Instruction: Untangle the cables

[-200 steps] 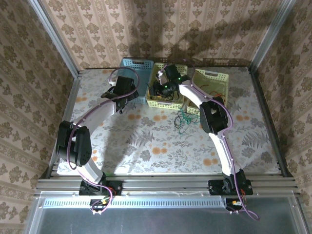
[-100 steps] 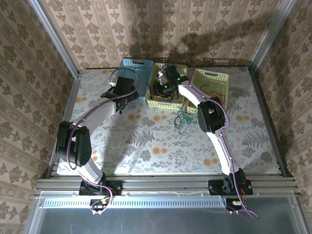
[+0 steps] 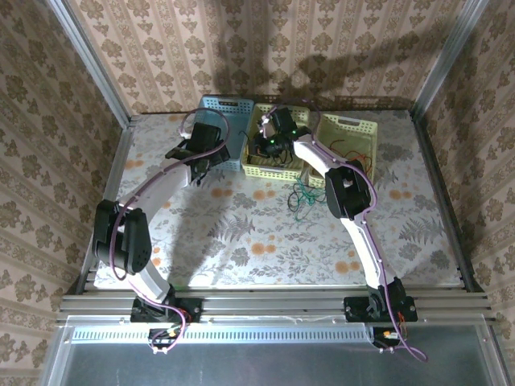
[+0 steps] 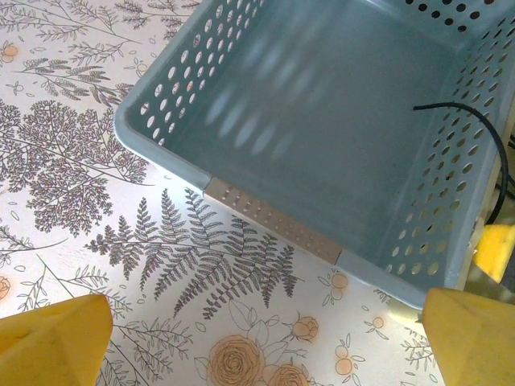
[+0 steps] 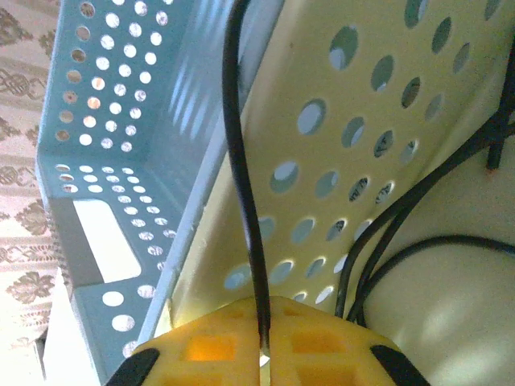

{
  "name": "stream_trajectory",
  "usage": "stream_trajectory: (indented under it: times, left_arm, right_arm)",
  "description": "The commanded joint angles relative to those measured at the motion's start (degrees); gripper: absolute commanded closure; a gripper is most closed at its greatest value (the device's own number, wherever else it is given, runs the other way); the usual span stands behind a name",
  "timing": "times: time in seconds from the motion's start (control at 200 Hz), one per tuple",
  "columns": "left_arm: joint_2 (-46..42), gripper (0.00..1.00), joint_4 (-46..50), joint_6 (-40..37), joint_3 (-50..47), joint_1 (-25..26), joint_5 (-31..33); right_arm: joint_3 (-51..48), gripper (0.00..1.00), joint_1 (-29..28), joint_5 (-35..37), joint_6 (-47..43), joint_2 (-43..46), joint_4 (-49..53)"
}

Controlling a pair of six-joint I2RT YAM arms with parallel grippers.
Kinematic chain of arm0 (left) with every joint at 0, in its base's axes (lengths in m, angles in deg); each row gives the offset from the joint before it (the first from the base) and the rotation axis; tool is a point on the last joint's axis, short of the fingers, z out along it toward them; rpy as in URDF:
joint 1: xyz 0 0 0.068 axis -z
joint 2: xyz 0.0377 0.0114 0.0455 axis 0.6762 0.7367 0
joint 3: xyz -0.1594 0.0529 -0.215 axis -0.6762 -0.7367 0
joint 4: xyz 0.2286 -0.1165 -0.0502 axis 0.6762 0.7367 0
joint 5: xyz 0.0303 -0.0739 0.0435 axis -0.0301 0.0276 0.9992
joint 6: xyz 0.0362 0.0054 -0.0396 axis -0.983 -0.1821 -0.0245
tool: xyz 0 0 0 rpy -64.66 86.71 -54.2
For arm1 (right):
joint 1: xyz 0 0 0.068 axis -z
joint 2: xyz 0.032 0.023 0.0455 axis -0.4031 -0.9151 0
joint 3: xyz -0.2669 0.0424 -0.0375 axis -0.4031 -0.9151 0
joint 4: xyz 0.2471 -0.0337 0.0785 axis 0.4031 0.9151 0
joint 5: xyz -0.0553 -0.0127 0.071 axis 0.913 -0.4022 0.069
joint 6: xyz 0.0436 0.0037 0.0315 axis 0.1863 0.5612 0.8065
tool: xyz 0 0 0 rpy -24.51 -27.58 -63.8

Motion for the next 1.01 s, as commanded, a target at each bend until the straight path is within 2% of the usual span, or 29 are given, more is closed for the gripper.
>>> stream_trajectory:
  times: [0.0, 0.235, 0.48, 0.63, 0.645, 0.73, 0.79, 0.83, 0.855, 0.89, 1.0]
  left_arm:
    - [1.0, 0.0, 1.4, 0.0, 1.4, -0.4, -0.6]
    - [1.4, 0.0, 1.0, 0.2, 1.3, 0.1, -0.7]
    - [2.2, 0.0, 0.7, -0.2, 2.0, 1.2, -0.4]
    - [2.8, 0.0, 0.1, -1.8, 2.8, 1.2, -0.7]
    - [2.9, 0.0, -0.1, -2.1, 2.9, 2.7, -0.7]
    - [3.3, 0.0, -1.5, -5.0, 3.4, 4.1, -0.9]
    - [3.8, 0.0, -2.1, -7.1, 4.1, 5.3, -1.0]
    - [4.2, 0.0, -2.2, -8.5, 4.8, 6.1, -1.0]
    - [4.5, 0.0, -2.3, -9.5, 5.2, 6.6, -1.1]
    - [4.8, 0.0, -2.6, -10.7, 5.5, 7.2, -1.5]
    - [4.9, 0.0, -5.7, -14.5, 5.1, 8.6, -5.2]
  right_arm:
    - [-5.4, 0.92, 0.4, 1.6, 1.3, 3.7, -5.6]
    - [-18.2, 0.94, 2.3, 1.6, 3.2, 14.0, -16.3]
    - [-27.0, 0.94, 4.6, 1.4, 5.1, 21.3, -22.8]
    - [-32.1, 0.94, 6.9, 4.8, 6.2, 25.0, -24.1]
    - [-32.5, 0.94, 7.0, 5.1, 6.2, 25.2, -23.9]
    - [-32.5, 0.92, 7.3, 8.0, 4.6, 25.1, -20.1]
    - [-30.8, 0.86, 7.3, 9.5, 3.5, 23.8, -15.8]
    - [-29.2, 0.77, 7.3, 10.2, 3.1, 22.7, -12.3]
    - [-28.1, 0.68, 7.3, 10.9, 2.9, 21.9, -9.8]
    - [-27.7, 0.62, 7.3, 12.0, 2.6, 21.8, -8.3]
    - [-32.0, 0.53, 7.5, 15.9, 1.2, 26.7, -9.3]
